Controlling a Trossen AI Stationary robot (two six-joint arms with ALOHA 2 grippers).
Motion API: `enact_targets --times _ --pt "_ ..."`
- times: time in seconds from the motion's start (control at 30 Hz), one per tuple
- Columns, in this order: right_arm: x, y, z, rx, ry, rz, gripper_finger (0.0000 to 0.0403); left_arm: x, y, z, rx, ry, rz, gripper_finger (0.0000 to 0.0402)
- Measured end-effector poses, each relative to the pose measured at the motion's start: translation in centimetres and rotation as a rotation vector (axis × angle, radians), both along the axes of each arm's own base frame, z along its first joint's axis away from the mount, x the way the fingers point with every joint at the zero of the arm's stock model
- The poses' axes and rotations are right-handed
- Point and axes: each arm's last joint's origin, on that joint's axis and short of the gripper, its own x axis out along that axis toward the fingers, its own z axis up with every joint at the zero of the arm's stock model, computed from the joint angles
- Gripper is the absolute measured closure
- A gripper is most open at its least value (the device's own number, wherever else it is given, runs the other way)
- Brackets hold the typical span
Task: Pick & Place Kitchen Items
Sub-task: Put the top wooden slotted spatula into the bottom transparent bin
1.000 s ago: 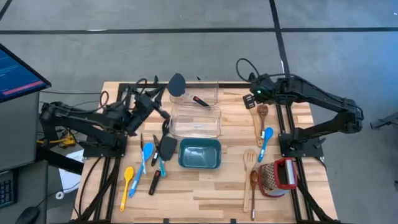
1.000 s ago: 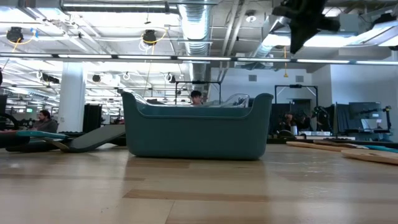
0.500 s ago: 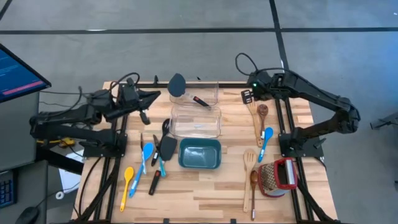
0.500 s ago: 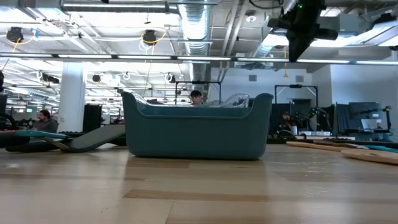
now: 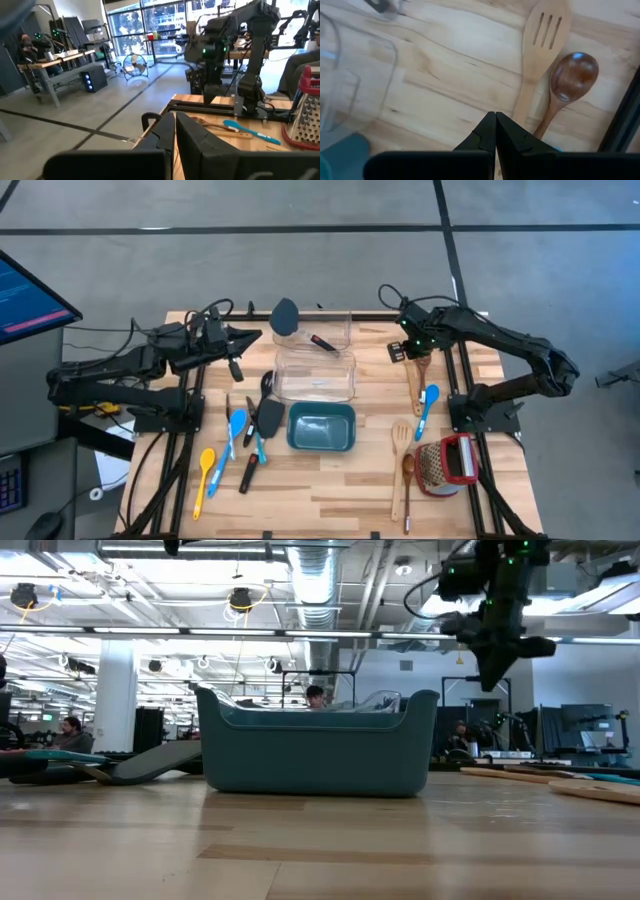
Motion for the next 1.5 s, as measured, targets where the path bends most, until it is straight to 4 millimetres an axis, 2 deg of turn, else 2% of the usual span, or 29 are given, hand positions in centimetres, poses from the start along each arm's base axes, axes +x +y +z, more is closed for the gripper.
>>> enact_targets --times 0.57,0.67,0.93,1.07,1.2,1.5 --pt "-0.5 0.0 -3.4 -0.033 0.053 -0.034 0.0398 0.0 0.0 0.0 -0.005 -0.007 0.000 0.0397" --pt "-0.8 0.2 -4.2 -0.014 0.077 -0.048 0.0371 0.0 0.0 0.0 -0.026 -0.018 0.000 0.0396" --pt "-1.0 0.2 -6.1 -0.023 0.051 -0.076 0.0258 0.0 0.0 0.0 -0.030 -0.019 0.001 0.0395" --pt "-1.3 0.0 -7.0 -0.024 0.036 -0.117 0.0227 0.0 0.0 0.0 -0.030 -0.019 0.001 0.0395" --pt "-1.9 0.0 -8.1 -0.010 0.051 -0.136 0.0225 0.0 0.0 0.0 -0.030 -0.019 0.001 0.0397" --pt "-2.1 0.2 -9.9 -0.029 0.016 -0.138 0.0257 0.0 0.0 0.0 -0.030 -0.019 0.001 0.0398"
